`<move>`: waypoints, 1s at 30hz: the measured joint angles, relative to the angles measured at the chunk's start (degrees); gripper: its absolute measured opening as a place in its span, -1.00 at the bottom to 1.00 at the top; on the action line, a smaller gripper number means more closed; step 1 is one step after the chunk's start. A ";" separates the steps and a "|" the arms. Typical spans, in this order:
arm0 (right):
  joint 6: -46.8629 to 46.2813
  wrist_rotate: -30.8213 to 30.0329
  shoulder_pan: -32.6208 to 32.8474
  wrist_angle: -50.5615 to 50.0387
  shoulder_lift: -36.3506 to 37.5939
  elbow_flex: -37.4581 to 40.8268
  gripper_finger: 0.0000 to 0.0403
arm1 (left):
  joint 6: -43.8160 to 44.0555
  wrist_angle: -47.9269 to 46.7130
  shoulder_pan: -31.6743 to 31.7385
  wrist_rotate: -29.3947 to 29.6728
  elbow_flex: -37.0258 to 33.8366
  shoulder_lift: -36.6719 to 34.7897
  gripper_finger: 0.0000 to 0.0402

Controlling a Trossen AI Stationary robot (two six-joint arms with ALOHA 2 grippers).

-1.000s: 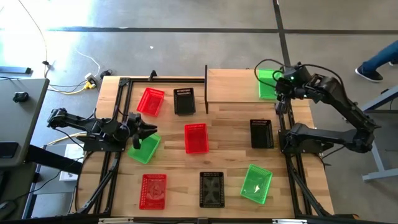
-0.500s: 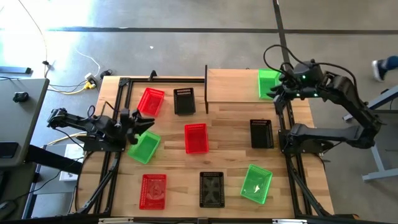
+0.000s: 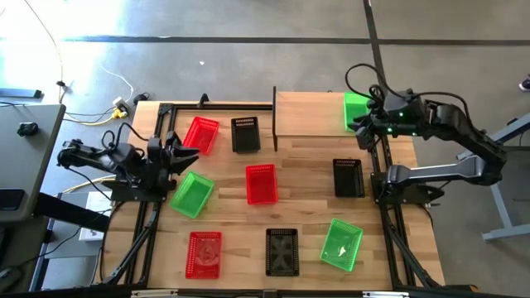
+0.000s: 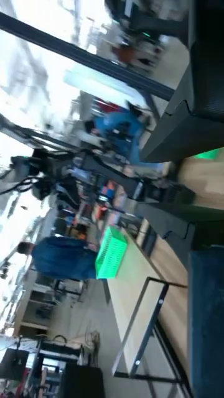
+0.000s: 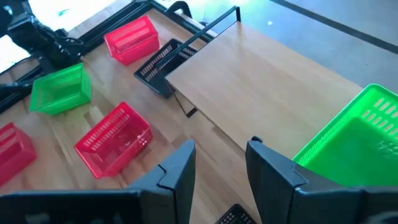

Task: Stack baskets on shelf by color
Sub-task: Put the middle red bin on the shelf

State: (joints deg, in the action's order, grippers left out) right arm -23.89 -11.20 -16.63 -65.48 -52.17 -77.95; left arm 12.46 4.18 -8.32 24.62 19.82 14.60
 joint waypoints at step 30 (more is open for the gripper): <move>-1.13 -1.33 3.94 0.02 -6.65 0.02 -0.37 | -1.68 -0.20 -0.01 -6.05 18.33 51.49 -0.26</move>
State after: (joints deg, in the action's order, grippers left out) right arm -25.02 -12.52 -12.69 -65.46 -58.82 -77.93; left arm 10.78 3.98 -8.33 18.57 38.15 66.09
